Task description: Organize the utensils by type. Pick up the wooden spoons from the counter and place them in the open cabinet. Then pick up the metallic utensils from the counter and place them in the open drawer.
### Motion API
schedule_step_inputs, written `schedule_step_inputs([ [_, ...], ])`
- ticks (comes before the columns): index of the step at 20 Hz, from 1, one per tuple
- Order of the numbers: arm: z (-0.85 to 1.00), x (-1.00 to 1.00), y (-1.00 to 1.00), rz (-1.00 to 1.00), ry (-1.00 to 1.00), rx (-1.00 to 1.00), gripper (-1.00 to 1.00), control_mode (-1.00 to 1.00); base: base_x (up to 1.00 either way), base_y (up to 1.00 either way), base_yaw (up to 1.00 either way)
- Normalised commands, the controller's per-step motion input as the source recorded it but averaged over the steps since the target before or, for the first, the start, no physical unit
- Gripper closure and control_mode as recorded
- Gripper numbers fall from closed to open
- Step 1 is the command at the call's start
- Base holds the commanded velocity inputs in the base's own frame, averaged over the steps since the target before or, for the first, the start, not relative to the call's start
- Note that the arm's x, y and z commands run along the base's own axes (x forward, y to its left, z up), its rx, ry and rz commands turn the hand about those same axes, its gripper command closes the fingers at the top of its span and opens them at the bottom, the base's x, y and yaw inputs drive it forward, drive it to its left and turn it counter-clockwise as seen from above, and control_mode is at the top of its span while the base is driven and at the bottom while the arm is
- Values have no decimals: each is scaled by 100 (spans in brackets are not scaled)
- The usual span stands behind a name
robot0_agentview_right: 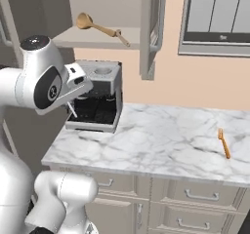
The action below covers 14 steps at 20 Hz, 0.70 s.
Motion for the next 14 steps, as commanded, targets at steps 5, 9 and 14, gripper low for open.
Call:
schedule_step_inputs([
  [5, 0, 0, 0, 0, 0, 0, 100, 100, -62, 0, 1],
  [9, 0, 0, 0, 0, 0, 0, 100, 100, -58, 0, 0],
  [14, 0, 0, 0, 0, 0, 0, 100, 100, -54, 0, 2],
])
